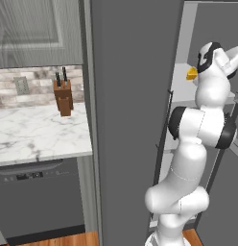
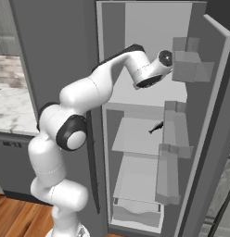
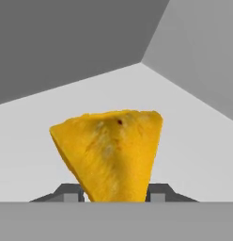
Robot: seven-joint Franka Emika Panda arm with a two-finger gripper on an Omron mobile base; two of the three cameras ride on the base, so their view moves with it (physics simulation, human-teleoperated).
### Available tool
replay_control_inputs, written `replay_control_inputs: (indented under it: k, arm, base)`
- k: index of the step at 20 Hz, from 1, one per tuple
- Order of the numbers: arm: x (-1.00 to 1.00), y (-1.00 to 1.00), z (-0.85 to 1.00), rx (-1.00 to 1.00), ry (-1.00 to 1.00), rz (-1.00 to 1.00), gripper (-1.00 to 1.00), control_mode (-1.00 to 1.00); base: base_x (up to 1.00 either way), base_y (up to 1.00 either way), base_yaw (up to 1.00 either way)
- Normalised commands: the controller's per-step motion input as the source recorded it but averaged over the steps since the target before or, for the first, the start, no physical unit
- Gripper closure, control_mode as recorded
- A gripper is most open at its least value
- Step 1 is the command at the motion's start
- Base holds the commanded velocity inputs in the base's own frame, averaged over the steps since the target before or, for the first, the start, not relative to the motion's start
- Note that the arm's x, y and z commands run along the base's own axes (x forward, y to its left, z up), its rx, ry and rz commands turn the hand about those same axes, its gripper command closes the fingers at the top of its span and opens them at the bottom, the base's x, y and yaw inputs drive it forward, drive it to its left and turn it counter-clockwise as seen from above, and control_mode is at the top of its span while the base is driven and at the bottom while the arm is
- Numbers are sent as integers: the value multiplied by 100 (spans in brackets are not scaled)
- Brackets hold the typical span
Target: Pick the cheese from the fridge and the cheese grater from the cabinet and place them next to the salad bowl.
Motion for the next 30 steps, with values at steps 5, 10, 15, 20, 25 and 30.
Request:
replay_control_inputs:
  k: [5,10,15,20,25,30]
  arm:
    - [-1,0,0,-1,-4,-6,100,-100]
    - [0,0,0,0,-2,-7,100,-100]
    - [0,0,0,0,-2,-9,100,-100]
    - [-3,0,5,0,0,-7,100,-100]
    - [-6,0,5,0,0,-3,100,-100]
    - [-8,0,7,0,0,-4,100,-100]
  base:
    - [0,0,0]
    - [0,0,0]
    - [0,0,0]
    - [0,0,0]
    - [0,0,0]
    - [0,0,0]
